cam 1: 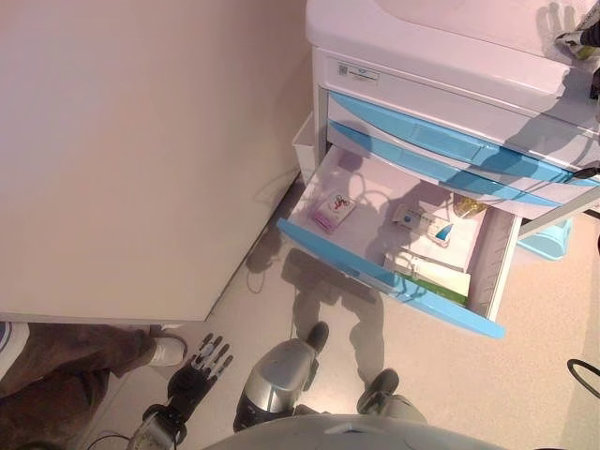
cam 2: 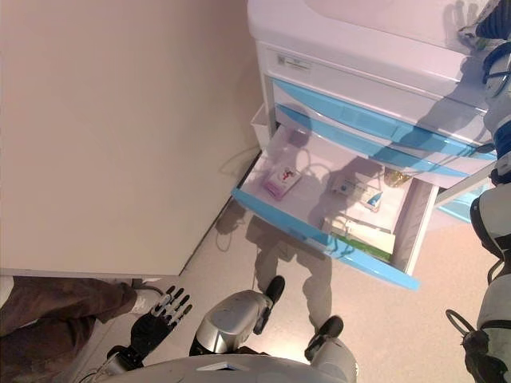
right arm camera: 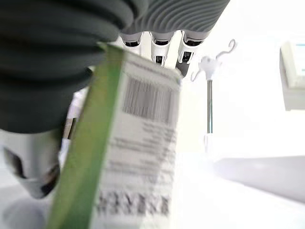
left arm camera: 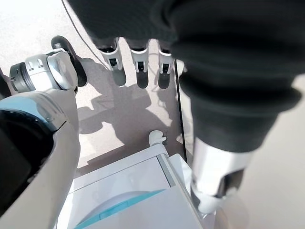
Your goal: Open the drawer and pick up the medicine
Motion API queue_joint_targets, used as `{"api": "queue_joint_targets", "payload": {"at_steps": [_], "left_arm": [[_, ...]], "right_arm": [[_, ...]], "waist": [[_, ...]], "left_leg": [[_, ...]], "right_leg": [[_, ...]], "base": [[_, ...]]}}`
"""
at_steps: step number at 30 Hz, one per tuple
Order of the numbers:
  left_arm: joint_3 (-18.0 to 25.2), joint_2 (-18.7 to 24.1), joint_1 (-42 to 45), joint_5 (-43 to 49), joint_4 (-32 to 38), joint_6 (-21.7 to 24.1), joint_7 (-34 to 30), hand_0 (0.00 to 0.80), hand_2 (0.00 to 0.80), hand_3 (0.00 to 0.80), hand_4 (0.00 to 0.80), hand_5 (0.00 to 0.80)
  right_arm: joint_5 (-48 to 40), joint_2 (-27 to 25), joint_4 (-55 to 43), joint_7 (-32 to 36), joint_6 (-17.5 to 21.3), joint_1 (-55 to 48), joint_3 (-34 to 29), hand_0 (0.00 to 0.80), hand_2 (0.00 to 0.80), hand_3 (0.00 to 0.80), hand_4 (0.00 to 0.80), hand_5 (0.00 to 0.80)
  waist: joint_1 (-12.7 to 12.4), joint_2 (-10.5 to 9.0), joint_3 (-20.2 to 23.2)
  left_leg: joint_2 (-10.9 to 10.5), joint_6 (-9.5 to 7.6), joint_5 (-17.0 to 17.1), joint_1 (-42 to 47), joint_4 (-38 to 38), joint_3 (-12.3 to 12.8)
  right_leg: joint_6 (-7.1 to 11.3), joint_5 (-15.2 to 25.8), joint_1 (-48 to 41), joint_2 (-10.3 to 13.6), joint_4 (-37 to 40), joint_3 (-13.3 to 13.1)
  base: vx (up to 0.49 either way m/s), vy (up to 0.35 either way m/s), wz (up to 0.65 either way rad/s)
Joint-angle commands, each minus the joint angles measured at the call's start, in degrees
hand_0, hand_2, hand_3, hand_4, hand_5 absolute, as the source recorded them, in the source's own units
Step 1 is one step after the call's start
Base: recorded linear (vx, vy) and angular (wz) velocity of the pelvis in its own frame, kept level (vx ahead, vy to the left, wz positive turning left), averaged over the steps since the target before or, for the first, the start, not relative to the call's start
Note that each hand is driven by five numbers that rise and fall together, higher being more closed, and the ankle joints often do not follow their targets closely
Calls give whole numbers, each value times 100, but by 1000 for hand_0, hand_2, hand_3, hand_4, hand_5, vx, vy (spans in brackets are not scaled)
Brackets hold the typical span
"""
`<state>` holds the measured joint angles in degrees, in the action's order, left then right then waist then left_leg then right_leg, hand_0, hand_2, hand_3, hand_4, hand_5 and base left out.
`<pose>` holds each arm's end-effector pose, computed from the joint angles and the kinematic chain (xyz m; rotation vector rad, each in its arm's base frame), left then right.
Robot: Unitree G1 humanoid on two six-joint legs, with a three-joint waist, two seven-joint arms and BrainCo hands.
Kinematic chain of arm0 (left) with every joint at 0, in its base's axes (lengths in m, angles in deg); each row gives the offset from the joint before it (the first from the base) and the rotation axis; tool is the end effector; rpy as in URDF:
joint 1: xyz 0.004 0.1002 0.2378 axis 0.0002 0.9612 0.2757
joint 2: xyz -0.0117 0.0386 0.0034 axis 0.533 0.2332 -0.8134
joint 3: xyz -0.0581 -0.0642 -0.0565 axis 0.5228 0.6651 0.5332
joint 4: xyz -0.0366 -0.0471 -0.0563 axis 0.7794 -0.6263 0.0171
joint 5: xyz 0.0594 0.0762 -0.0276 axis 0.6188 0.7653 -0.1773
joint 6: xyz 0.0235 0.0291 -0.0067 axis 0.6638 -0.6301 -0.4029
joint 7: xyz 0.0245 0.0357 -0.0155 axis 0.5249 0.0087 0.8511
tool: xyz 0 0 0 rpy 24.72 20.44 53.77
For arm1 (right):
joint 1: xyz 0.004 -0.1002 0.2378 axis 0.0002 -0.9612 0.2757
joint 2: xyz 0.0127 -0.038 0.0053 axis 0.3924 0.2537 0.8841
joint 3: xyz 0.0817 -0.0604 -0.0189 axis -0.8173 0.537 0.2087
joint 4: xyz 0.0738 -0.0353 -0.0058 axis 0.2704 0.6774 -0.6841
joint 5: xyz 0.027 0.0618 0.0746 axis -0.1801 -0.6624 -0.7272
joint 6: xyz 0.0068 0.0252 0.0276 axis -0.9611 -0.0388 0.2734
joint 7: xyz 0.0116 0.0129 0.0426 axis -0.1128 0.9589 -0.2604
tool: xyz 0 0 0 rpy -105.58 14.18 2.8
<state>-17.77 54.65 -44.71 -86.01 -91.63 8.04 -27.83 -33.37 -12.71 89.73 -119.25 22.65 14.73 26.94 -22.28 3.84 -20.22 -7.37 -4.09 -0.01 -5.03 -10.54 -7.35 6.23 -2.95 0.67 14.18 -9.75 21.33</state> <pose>0.0652 0.2492 -0.0899 -0.8509 0.6510 0.1236 0.3251 -0.3252 0.3079 -1.7005 -0.2967 -0.9075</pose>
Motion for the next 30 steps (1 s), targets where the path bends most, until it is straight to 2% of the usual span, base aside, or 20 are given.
{"api": "queue_joint_targets", "payload": {"at_steps": [1,7,22,26,30], "left_arm": [[-66,355,404,-42,145,-4,-191,0,0,0,0,0],[-60,332,441,72,37,17,-289,0,0,0,0,0],[-32,360,402,285,-62,-104,-271,0,0,0,0,0],[-37,342,374,520,-114,-32,-347,0,0,0,0,0],[-53,327,304,860,-112,52,-241,0,0,0,0,0]], "right_arm": [[3,-412,-301,-414,34,833,822,0,0,0,0,0],[-133,-366,-688,-672,492,887,826,0,0,0,0,0],[-420,-273,-2276,-709,685,1006,795,0,0,0,0,0],[-442,-282,-2751,-631,629,878,514,0,0,0,0,0],[-479,-343,-3596,-223,253,433,42,0,0,0,0,0]], "waist": [[-95,-83,127],[-40,-136,281],[186,-320,713],[288,-375,825],[492,-390,931]], "left_leg": [[-84,142,-498,-228,6,-96],[-85,137,-526,-121,61,-70],[38,168,-568,213,250,100],[89,173,-554,269,304,172],[160,174,-578,348,344,309]], "right_leg": [[-33,-240,-151,213,-536,72],[-16,-215,-230,193,-490,45],[41,-210,-429,68,-322,-20],[54,-186,-439,19,-279,-48],[69,-212,-415,-43,-262,-156]], "base": [[11,-3,-4],[1,-11,-3],[4,-36,-6],[-4,-75,-15],[-11,-74,-11]]}}
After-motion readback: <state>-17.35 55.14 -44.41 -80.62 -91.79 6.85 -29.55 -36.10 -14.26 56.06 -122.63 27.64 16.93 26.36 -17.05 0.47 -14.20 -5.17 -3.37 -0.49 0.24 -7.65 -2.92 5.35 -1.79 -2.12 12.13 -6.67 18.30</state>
